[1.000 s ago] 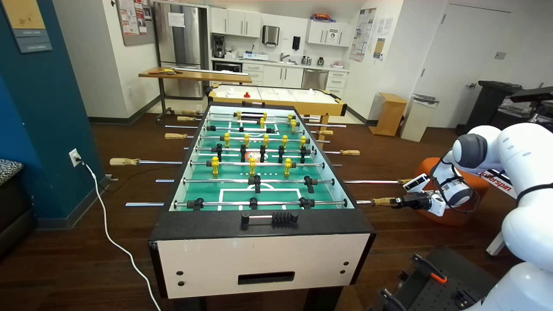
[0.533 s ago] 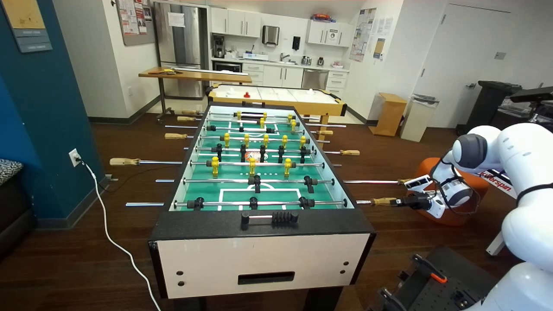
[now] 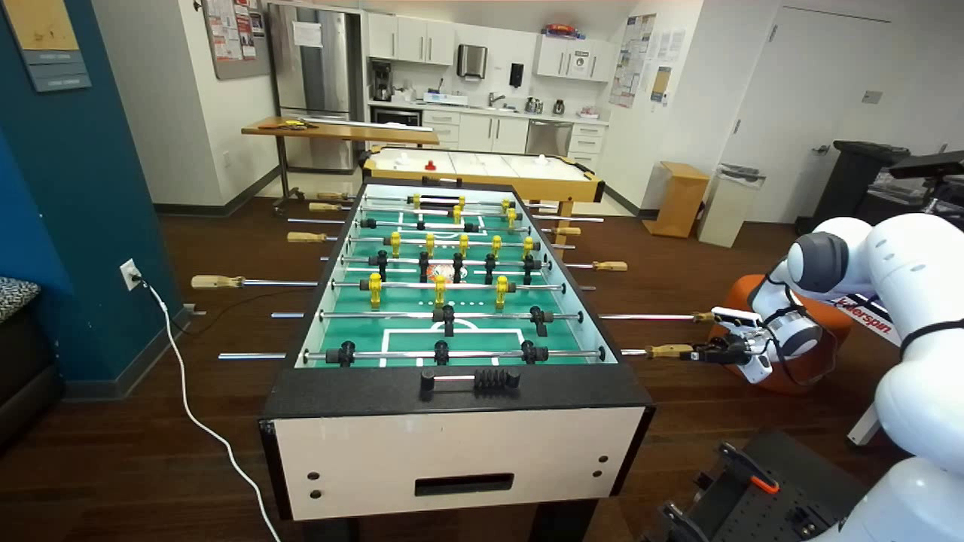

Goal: Twist and then pull the first rod on the right side of the foosball table

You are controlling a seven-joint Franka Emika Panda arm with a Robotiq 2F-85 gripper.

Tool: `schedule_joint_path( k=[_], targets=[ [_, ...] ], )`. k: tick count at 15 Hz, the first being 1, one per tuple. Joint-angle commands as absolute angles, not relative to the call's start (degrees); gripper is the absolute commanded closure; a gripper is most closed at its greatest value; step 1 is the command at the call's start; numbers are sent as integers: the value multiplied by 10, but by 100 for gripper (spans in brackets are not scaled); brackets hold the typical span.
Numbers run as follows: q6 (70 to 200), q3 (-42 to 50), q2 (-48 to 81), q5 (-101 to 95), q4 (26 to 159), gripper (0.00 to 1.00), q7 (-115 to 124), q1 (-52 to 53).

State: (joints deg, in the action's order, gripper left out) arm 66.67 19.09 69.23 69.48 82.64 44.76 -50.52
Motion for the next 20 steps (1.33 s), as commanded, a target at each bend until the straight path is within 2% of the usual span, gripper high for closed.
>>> schedule_joint_path(
  k=[1, 4, 5, 16, 17, 20],
  targets=[
    [669, 190, 690, 692, 828, 60, 431, -505],
    [670, 190, 689, 691, 829, 60, 418, -505],
    [670, 190, 689, 691, 829, 85, 418, -505],
    [735, 201, 644, 673, 868, 85, 117, -480],
    [698, 188, 670, 684, 848, 60, 158, -504],
    [706, 188, 664, 684, 855, 60, 131, -503]
  ],
)
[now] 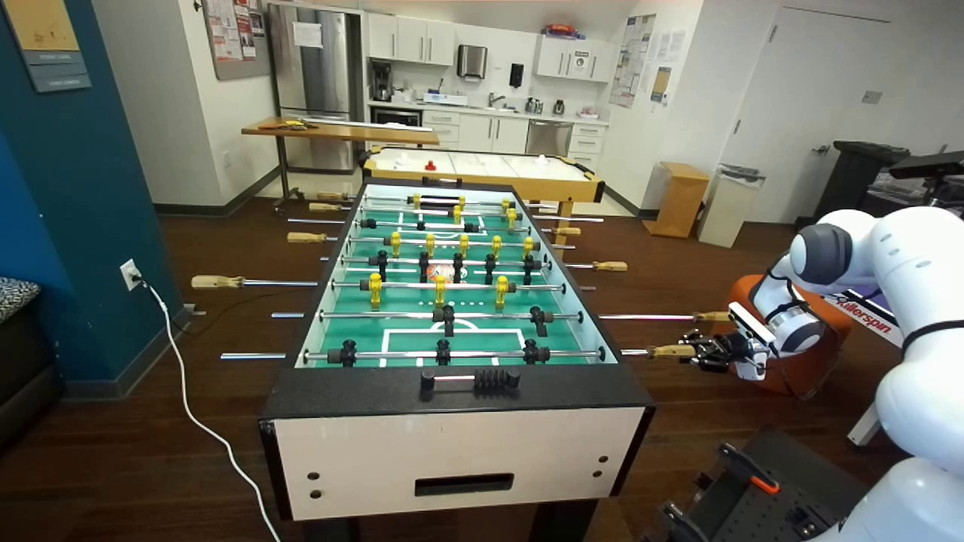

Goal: Twist and then pull the first rod on the right side of the foosball table

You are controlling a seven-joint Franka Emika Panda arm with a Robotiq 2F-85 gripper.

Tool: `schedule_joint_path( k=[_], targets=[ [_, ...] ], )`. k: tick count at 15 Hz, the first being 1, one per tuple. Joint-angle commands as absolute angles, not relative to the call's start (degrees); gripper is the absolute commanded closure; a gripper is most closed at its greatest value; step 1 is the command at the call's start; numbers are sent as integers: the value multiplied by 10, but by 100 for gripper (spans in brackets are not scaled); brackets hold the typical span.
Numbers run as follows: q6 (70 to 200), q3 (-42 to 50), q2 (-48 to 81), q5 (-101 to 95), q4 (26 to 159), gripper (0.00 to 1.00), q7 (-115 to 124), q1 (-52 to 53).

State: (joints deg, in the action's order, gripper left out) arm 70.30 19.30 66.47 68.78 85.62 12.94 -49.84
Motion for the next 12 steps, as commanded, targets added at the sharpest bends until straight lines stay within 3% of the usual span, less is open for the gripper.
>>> schedule_joint_path(
  k=[1, 2, 3, 12],
  targets=[
    [706, 188, 664, 684, 856, 60, 129, -503],
    [706, 188, 664, 684, 856, 60, 129, -503],
    [707, 188, 664, 684, 856, 85, 129, -503],
    [756, 192, 622, 672, 893, 85, -122, -486]
  ],
)
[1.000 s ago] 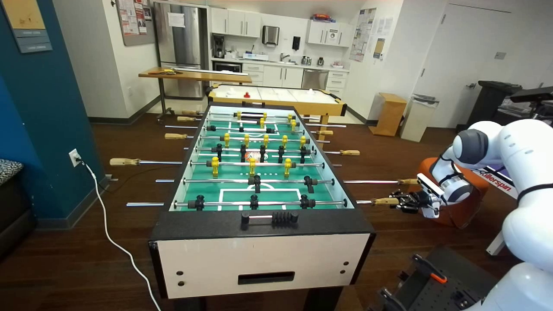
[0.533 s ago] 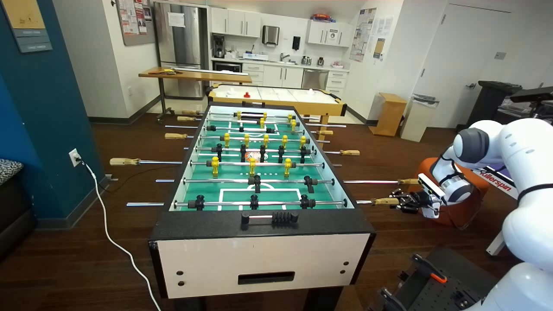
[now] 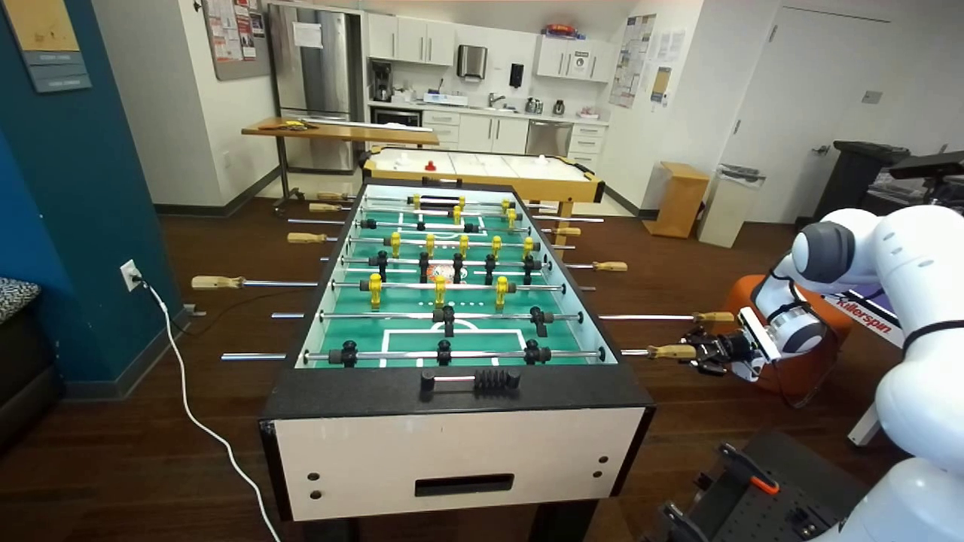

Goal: Twist and then pull the first rod on the right side of the foosball table

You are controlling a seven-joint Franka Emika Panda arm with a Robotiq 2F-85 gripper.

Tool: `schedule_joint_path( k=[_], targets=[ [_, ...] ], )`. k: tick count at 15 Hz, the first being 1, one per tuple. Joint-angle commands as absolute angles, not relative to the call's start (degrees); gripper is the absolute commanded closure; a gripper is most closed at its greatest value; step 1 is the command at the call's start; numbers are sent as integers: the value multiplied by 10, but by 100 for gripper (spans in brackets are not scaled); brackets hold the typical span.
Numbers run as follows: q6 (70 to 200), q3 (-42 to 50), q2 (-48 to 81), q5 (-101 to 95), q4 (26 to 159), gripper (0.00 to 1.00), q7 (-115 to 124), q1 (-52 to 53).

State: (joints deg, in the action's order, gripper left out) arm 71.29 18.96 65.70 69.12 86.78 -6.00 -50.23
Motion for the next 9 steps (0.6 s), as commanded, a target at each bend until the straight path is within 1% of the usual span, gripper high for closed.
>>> schedule_joint_path(
  k=[1, 3, 4, 5, 9],
  targets=[
    [761, 192, 618, 673, 899, 85, -145, -485],
    [772, 190, 609, 677, 910, 85, -189, -486],
    [735, 178, 643, 687, 885, 85, -149, -510],
    [736, 177, 642, 689, 888, 60, -154, -512],
    [735, 174, 644, 689, 888, 60, -154, -515]
  ],
)
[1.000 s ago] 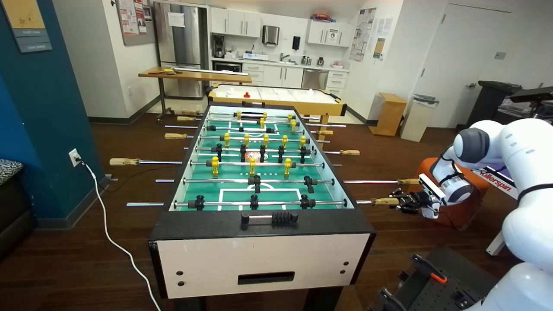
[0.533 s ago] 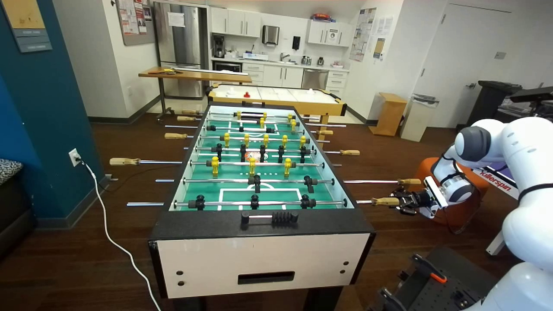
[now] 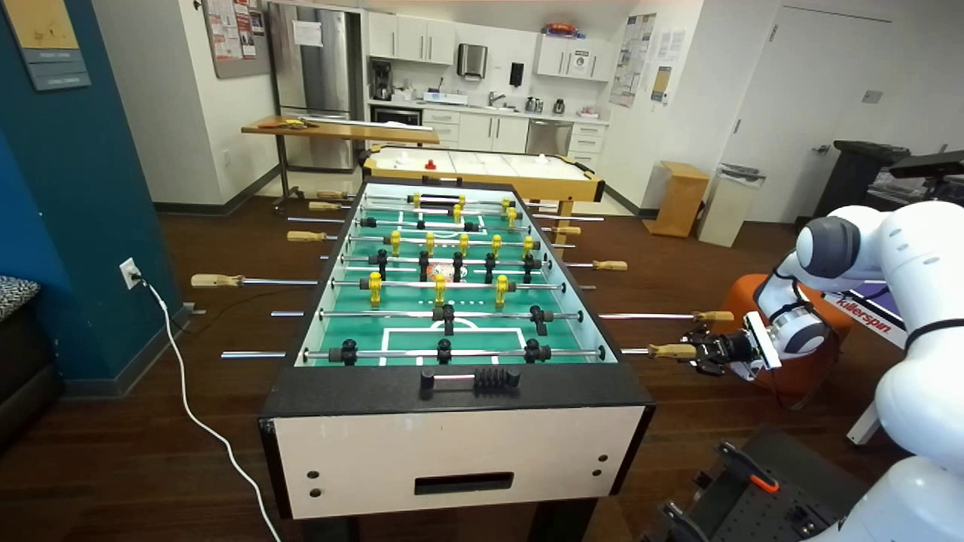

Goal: Twist and then pull the first rod on the right side of the foosball table

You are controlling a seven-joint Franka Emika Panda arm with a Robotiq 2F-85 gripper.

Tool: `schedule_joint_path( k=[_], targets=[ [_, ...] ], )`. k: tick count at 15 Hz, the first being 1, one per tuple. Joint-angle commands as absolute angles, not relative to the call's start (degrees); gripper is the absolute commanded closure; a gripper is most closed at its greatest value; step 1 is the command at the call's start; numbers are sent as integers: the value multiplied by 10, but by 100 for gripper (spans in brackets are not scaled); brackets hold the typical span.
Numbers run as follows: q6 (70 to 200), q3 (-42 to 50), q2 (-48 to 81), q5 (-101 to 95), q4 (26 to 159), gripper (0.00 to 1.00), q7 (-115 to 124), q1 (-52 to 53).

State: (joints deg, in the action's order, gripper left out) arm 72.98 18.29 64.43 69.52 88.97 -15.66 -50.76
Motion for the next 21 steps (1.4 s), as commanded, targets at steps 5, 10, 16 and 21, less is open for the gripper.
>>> schedule_joint_path(
  k=[5, 10, 16, 21],
  targets=[
    [764, 179, 624, 676, 897, 85, -284, -503],
    [774, 178, 612, 678, 911, 85, -396, -500],
    [737, 166, 640, 699, 898, 60, -456, -524],
    [737, 166, 637, 697, 898, 85, -484, -524]
  ],
)
